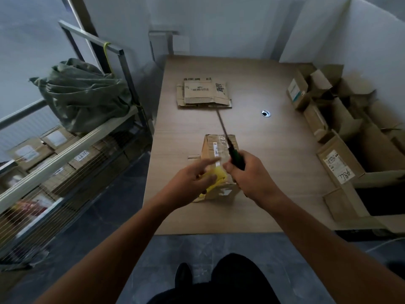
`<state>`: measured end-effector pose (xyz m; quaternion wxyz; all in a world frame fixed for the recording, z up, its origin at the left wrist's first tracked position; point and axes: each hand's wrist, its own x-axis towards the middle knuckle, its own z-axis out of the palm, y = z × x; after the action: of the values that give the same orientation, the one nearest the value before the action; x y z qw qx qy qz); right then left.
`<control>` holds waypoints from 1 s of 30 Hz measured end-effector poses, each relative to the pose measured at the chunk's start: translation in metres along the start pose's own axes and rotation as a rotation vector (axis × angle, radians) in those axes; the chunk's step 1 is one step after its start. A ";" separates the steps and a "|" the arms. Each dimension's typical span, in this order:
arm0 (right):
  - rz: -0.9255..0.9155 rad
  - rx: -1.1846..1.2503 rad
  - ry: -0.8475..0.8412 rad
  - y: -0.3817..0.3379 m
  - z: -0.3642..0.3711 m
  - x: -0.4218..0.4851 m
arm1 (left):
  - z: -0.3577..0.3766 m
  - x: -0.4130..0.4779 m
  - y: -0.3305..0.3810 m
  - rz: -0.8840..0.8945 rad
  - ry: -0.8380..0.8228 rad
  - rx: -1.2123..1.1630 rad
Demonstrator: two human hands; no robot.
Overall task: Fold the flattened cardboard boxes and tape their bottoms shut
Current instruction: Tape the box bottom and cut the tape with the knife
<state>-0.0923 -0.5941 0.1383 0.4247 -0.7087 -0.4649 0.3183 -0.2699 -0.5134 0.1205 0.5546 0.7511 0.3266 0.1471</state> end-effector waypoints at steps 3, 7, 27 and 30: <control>0.044 0.101 0.047 0.002 -0.010 0.019 | -0.015 0.015 -0.003 0.042 0.058 -0.131; 0.111 0.273 0.051 0.011 -0.015 0.049 | -0.043 0.046 -0.003 0.083 0.016 -0.016; 0.724 0.589 -0.053 0.188 -0.011 0.226 | -0.080 0.231 -0.110 -0.381 -0.049 0.627; 0.730 0.536 -0.153 0.191 -0.007 0.231 | -0.070 0.231 -0.118 -0.407 -0.026 0.557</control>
<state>0.0725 -0.4211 -0.0428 0.4175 -0.6655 -0.1161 0.6077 -0.1776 -0.2901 0.0023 0.3503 0.7949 0.4903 -0.0707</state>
